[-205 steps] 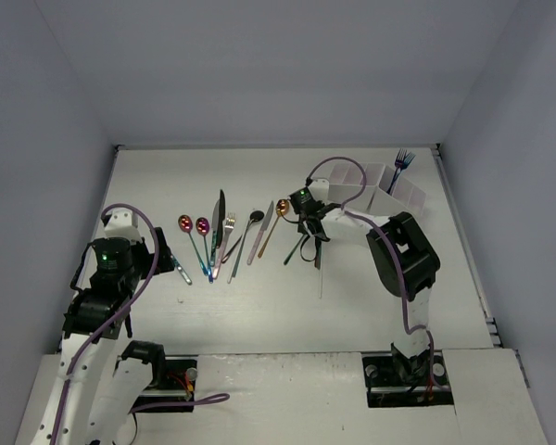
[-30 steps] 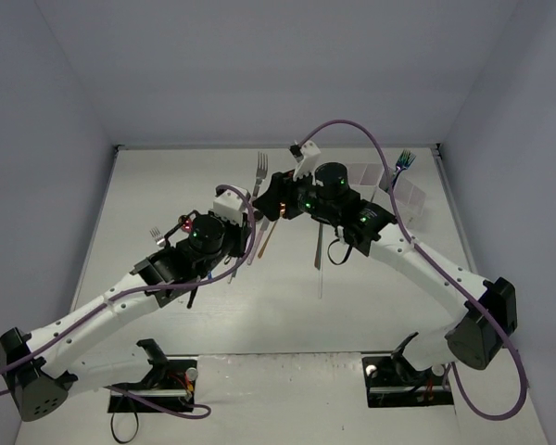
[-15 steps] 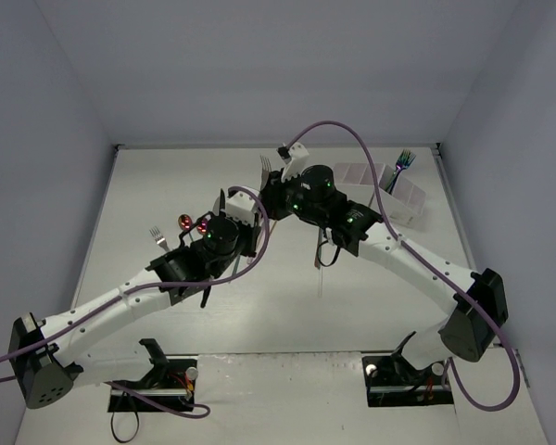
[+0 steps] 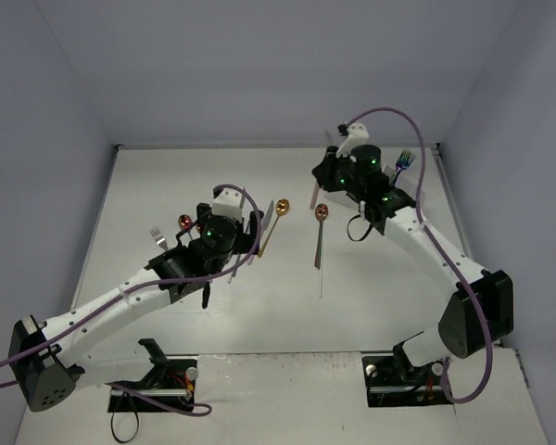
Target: Sort the eating utensils into containers
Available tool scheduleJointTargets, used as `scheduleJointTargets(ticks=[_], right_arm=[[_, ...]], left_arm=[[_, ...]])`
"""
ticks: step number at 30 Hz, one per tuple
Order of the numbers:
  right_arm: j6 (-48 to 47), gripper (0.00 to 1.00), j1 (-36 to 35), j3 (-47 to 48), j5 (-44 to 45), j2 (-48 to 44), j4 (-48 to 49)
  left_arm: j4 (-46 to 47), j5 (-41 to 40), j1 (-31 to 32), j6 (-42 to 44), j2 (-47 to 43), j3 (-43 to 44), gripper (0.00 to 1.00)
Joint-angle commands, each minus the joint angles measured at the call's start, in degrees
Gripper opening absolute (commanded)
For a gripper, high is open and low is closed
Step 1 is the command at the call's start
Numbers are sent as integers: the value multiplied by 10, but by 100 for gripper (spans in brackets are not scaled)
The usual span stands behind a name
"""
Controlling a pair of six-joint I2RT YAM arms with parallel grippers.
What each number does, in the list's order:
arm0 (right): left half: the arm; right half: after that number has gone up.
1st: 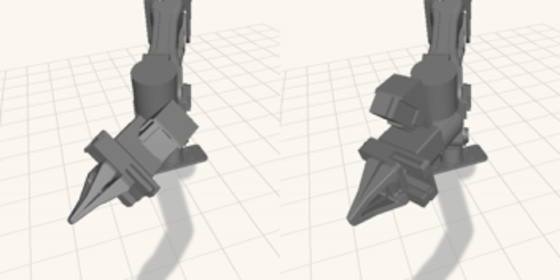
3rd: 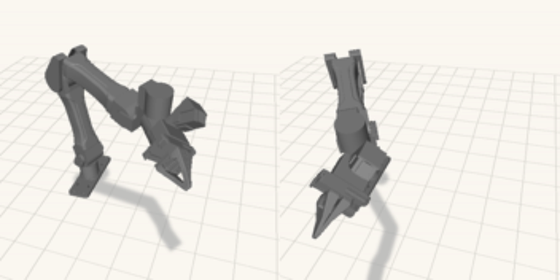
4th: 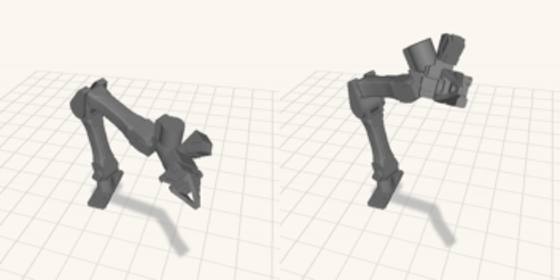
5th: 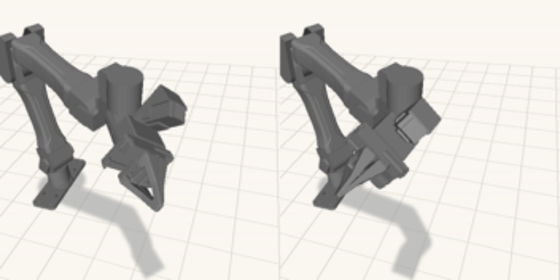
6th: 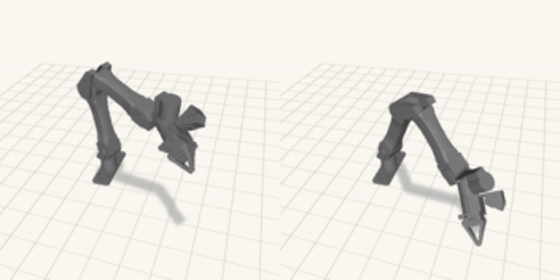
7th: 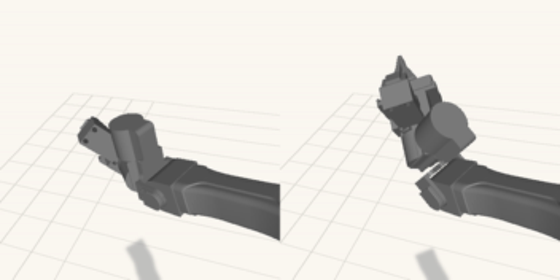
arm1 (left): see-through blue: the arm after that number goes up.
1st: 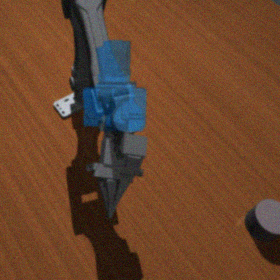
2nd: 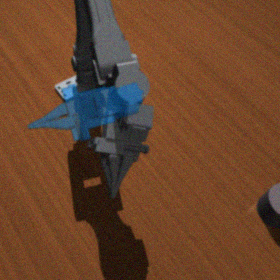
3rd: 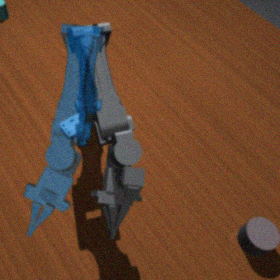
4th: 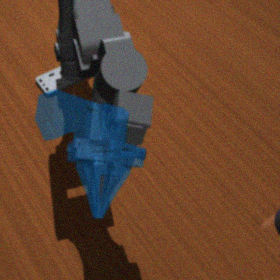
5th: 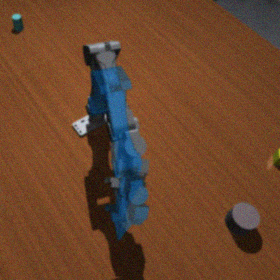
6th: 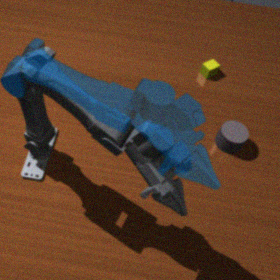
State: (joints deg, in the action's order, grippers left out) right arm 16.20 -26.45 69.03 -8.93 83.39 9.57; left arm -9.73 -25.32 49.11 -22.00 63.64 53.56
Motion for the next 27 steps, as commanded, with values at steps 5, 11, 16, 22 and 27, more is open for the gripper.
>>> scheduleJointTargets(ticks=[5,11,16,22,27], right_arm=[[-62,0,218,58,9,-2,47],[-77,0,271,111,17,77,74],[-95,0,282,145,18,138,83],[-110,0,283,126,19,173,96],[-102,0,283,79,22,166,122]], left_arm=[[-180,40,-194,-115,-82,18,84],[-222,73,-277,-104,-133,-19,84],[-224,94,-287,-111,-140,-41,84],[-224,98,-287,-117,-132,-42,84],[-224,99,-287,-121,-126,-44,84]])
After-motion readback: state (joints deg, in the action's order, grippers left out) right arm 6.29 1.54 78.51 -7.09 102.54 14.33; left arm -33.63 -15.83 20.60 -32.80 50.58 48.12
